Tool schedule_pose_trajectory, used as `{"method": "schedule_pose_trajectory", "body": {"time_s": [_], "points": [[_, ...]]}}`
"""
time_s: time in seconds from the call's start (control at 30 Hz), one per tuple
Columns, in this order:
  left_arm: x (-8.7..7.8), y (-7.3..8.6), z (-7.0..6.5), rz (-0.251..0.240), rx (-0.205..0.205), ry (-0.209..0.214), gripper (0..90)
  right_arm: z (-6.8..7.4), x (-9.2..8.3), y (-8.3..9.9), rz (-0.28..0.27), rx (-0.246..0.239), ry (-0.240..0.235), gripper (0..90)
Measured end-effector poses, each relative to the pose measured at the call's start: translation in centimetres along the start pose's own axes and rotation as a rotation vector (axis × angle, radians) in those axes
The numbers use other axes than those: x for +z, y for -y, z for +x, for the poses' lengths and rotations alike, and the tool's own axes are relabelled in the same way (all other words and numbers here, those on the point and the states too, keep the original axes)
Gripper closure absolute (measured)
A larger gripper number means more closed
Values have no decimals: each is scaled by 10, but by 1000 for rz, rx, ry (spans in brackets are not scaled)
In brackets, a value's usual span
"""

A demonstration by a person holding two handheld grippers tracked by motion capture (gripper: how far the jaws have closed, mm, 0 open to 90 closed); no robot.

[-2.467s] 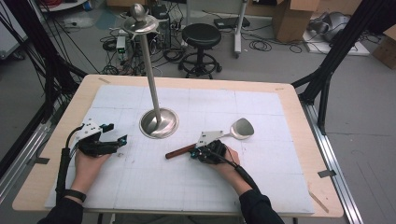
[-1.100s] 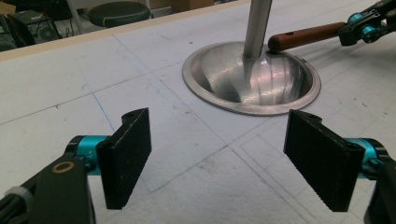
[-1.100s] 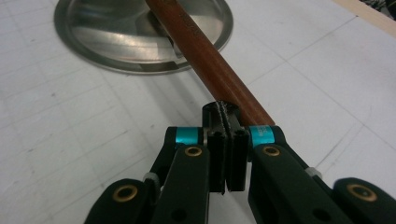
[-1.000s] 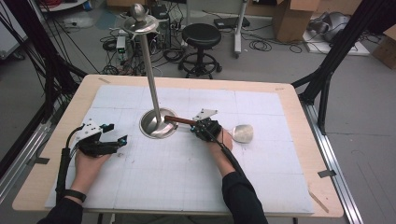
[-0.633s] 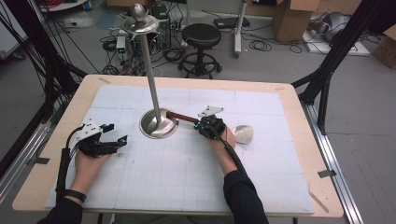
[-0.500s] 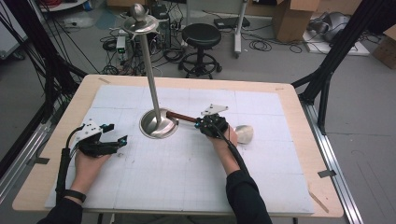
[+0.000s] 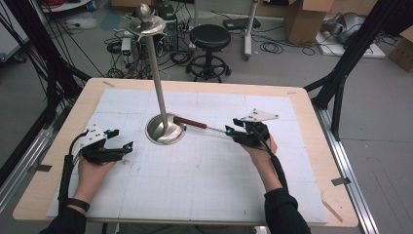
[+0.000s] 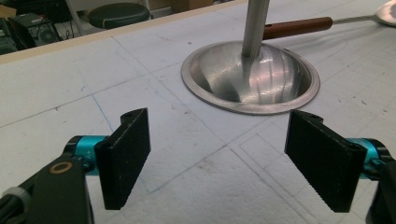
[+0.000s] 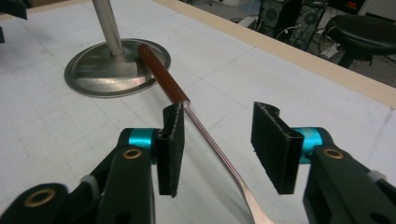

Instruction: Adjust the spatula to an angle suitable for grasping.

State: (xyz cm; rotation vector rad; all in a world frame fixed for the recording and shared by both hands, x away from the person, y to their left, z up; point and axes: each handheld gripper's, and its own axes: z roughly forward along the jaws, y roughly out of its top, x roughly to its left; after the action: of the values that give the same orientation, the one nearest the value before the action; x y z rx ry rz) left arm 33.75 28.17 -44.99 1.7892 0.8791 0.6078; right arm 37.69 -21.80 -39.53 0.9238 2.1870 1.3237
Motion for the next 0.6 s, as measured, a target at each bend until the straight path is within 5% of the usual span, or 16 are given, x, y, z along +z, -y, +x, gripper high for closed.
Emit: {"method": "schedule_pose_trajectory", "body": {"time_s": [0.6], "points": [[-1, 0, 1, -3, -9, 4, 218, -30, -63, 59, -49, 74, -4, 351]]}}
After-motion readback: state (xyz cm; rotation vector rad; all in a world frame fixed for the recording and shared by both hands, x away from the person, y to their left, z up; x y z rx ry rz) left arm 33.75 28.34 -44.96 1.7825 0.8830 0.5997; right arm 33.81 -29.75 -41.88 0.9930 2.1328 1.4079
